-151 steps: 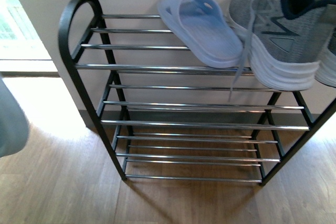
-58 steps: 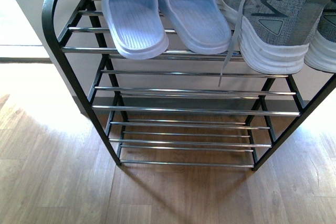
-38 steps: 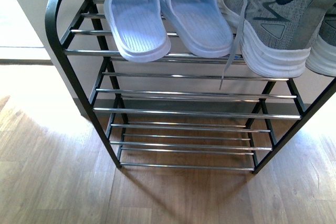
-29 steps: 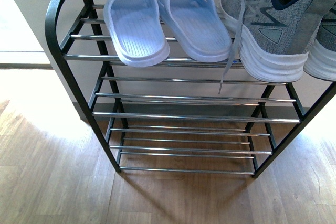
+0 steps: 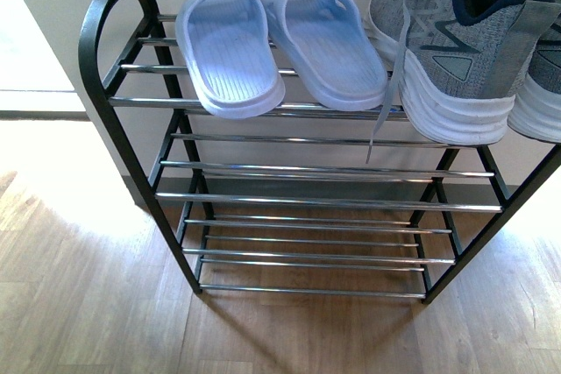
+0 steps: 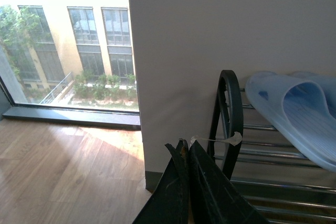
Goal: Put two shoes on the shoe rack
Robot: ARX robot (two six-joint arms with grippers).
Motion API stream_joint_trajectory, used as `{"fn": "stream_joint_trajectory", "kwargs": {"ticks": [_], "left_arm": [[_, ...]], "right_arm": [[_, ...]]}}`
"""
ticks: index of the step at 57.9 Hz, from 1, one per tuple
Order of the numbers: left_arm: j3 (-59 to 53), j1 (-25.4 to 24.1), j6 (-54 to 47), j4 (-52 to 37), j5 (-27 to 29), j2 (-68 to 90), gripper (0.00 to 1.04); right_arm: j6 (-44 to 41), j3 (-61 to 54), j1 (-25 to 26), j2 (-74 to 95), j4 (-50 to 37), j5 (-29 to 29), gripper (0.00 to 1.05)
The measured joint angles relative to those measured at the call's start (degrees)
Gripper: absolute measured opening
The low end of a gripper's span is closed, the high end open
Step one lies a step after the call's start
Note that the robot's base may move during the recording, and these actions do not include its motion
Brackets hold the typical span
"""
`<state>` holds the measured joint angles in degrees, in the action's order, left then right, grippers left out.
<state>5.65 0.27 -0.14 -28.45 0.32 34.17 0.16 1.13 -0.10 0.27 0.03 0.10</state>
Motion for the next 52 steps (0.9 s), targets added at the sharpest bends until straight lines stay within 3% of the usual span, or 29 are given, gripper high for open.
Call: {"fn": "stream_joint_trajectory", "kwargs": {"ticks": [52], "left_arm": [[-4.9,0.0,0.0,16.4,-0.3,-22.3,0.01]], "right_arm": [[0.0,0.0,0.0,0.0,0.0,0.0,0.96]]}}
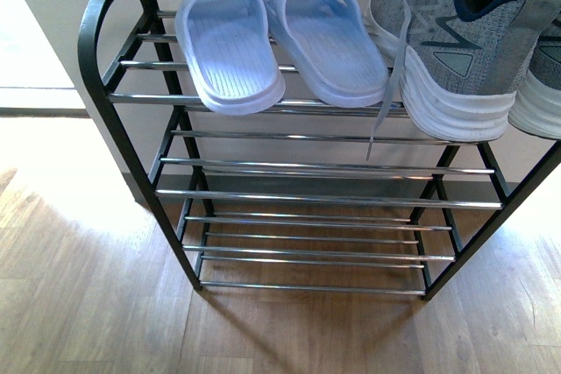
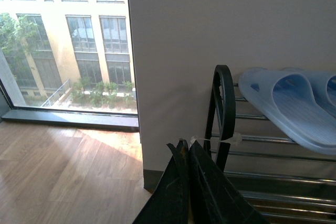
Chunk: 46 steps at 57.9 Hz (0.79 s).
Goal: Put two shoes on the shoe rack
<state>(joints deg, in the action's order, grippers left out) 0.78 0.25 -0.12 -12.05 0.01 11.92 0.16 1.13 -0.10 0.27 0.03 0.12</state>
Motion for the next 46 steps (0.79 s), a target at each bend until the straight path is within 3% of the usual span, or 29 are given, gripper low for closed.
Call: {"fn": "stream_joint_trajectory", "kwargs": {"ticks": [8,14,32,46], "left_arm": [[0.0,0.0,0.0,2.8,0.0,-2.7,0.01],[0.0,0.0,0.0,11.4,0.0,-9.7,0.01],[0.0,-0.1,0.0,12.1,0.0,-11.0,0.02],[0.0,-0.1,0.0,12.1,0.0,-11.0,0.45]], "right_arm": [[0.0,0.0,0.0,0.0,0.0,0.0,0.96],[0.0,0.0,0.0,0.0,0.0,0.0,0.96],[0.0,0.0,0.0,0.0,0.0,-0.1,0.96],[0.0,0.0,0.0,0.0,0.0,-0.1,0.96]]}}
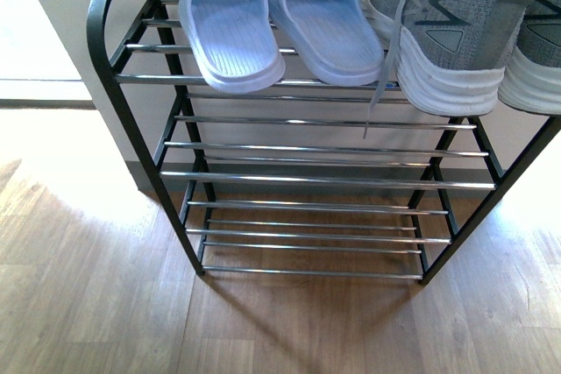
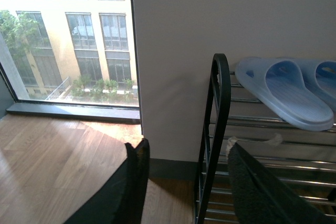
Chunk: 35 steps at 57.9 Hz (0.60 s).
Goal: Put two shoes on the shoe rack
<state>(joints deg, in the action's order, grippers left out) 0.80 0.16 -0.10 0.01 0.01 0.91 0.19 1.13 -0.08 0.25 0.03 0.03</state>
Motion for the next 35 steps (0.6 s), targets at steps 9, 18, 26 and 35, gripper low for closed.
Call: {"fn": "stream_joint_trajectory", "kwargs": {"ticks": [9,18,26,35], "left_arm": [[0.0,0.0,0.0,0.0,0.0,0.0,0.84],[0.0,0.0,0.0,0.0,0.0,0.0,0.95],[0.0,0.0,0.0,0.0,0.0,0.0,0.95],[0.0,0.0,0.0,0.0,0.0,0.0,0.95]], "right_arm": [[0.0,0.0,0.0,0.0,0.0,0.0,0.96],[0.0,0.0,0.0,0.0,0.0,0.0,0.96],[0.0,0.0,0.0,0.0,0.0,0.0,0.96],[0.0,0.0,0.0,0.0,0.0,0.0,0.96]]}}
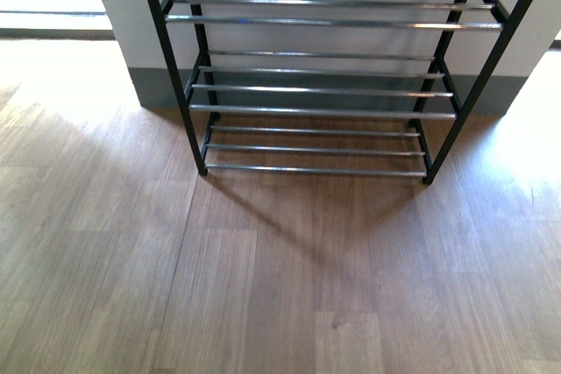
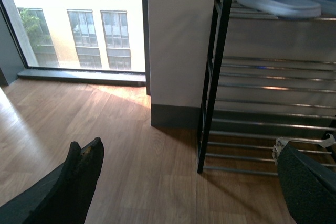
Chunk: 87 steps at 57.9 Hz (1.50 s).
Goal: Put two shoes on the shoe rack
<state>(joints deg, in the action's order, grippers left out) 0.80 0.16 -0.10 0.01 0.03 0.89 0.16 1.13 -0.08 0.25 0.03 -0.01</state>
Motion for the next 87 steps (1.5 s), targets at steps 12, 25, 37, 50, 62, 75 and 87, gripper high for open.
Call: {"fn": "stream_joint_trajectory", "kwargs": {"ticks": [12,25,37,50,62,75,87], "left_arm": [[0.0,0.0,0.0,0.0,0.0,0.0,0.95],[0.0,0.0,0.0,0.0,0.0,0.0,0.95],[0.0,-0.1,0.0,0.0,0.0,0.0,0.95],[0.0,0.0,0.0,0.0,-0.1,0.0,0.95],[0.0,0.0,0.0,0.0,0.0,0.0,0.95],[0.0,0.0,0.0,0.0,0.0,0.0,0.95],[0.0,0.0,0.0,0.0,0.0,0.0,0.95]], "right_arm": [[0.0,0.0,0.0,0.0,0.0,0.0,0.96],[0.0,0.0,0.0,0.0,0.0,0.0,0.96],[0.0,0.0,0.0,0.0,0.0,0.0,0.96],[0.0,0.0,0.0,0.0,0.0,0.2,0.96],[0.0,0.0,0.0,0.0,0.0,0.0,0.96],[0.0,0.0,0.0,0.0,0.0,0.0,0.96],[0.0,0.0,0.0,0.0,0.0,0.0,0.96]]}}
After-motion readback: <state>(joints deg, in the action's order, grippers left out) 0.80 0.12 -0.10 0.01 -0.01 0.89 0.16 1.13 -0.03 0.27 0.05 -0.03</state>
